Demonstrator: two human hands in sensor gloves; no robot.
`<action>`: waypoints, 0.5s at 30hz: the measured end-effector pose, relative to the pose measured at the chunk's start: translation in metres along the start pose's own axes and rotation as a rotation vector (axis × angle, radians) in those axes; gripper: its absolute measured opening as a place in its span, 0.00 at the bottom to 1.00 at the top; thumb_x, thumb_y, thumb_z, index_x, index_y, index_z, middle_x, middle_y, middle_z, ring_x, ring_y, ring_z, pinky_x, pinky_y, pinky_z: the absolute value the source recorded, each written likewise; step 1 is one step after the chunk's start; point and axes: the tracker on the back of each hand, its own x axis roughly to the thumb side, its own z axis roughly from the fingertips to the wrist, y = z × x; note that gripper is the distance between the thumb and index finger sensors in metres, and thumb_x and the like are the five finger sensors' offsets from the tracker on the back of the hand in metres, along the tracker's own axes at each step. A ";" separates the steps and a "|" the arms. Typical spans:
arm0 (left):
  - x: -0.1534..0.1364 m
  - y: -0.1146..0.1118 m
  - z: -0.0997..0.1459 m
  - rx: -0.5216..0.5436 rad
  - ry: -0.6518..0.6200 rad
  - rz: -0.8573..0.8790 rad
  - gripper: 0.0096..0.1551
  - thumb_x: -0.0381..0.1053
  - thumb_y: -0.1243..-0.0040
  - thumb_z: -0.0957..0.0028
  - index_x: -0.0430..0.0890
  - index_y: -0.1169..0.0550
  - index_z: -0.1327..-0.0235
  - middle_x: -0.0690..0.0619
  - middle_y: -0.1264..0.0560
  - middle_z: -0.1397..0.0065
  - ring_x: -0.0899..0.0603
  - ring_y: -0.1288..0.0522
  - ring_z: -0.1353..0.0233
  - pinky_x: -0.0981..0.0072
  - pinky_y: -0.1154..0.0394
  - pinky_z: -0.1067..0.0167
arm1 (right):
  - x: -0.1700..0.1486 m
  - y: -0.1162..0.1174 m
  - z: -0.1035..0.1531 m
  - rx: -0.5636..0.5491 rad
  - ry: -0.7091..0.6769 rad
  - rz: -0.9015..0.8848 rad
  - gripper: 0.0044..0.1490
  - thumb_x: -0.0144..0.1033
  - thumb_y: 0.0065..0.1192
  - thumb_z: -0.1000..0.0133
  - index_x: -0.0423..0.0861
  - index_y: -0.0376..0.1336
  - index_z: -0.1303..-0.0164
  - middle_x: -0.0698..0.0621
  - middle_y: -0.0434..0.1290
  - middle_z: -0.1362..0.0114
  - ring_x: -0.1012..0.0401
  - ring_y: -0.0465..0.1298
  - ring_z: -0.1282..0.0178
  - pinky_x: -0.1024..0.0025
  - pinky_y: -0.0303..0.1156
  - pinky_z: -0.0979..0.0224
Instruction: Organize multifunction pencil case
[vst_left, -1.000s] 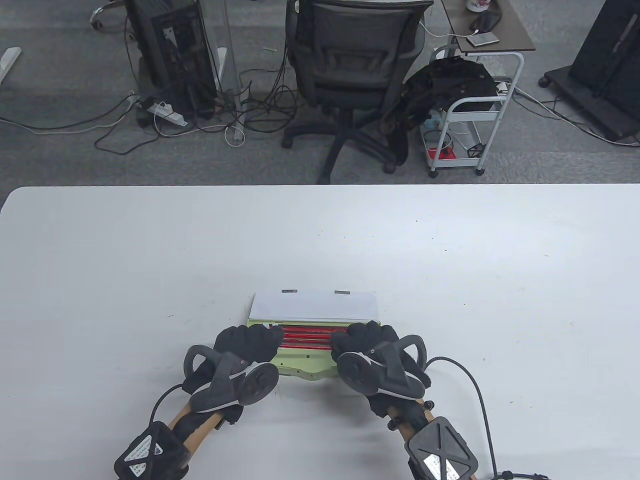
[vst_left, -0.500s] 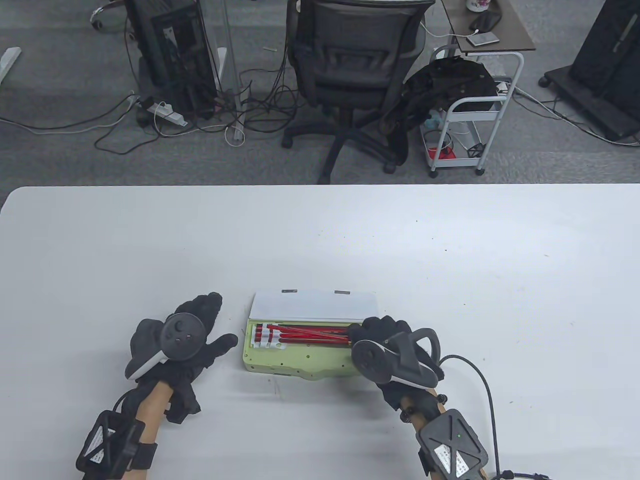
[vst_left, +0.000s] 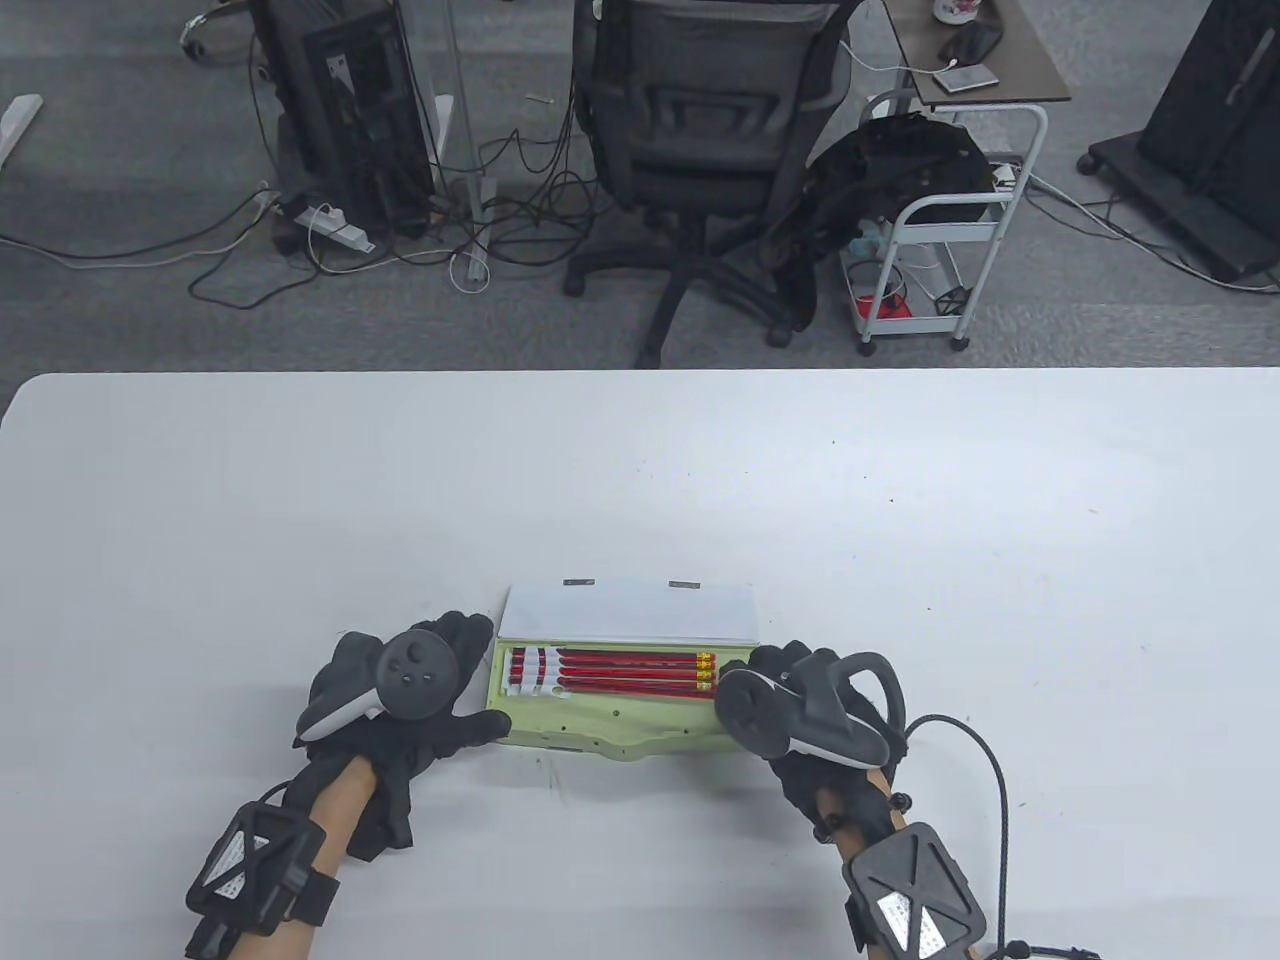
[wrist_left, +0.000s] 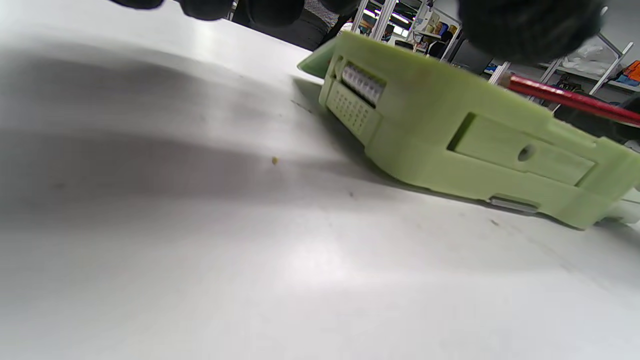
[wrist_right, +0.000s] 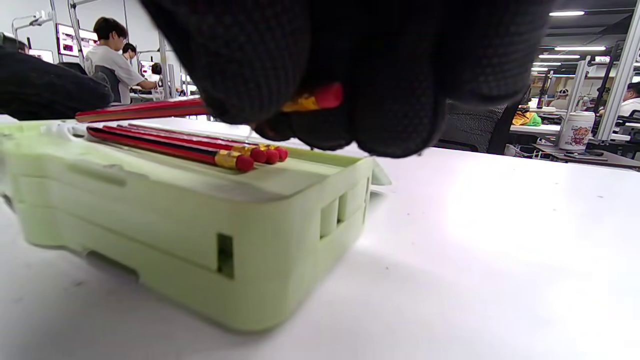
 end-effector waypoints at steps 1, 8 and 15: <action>0.001 -0.001 -0.001 0.000 0.000 -0.003 0.60 0.70 0.47 0.54 0.45 0.53 0.15 0.35 0.50 0.10 0.22 0.49 0.15 0.21 0.46 0.28 | 0.000 0.000 0.000 -0.001 -0.001 0.000 0.27 0.35 0.69 0.50 0.46 0.73 0.40 0.44 0.78 0.39 0.49 0.82 0.45 0.49 0.78 0.36; 0.004 -0.003 -0.003 -0.011 0.000 -0.016 0.60 0.69 0.46 0.54 0.44 0.52 0.15 0.35 0.49 0.10 0.22 0.48 0.15 0.21 0.45 0.28 | 0.004 0.001 -0.001 -0.012 -0.010 0.013 0.26 0.35 0.69 0.50 0.46 0.73 0.40 0.45 0.79 0.40 0.49 0.82 0.45 0.49 0.78 0.36; 0.004 -0.004 -0.003 -0.014 0.000 -0.021 0.59 0.69 0.47 0.54 0.44 0.52 0.15 0.36 0.48 0.10 0.22 0.47 0.15 0.21 0.45 0.28 | 0.013 0.002 -0.002 -0.099 -0.027 0.070 0.26 0.37 0.73 0.52 0.46 0.75 0.43 0.47 0.81 0.42 0.50 0.84 0.46 0.50 0.80 0.37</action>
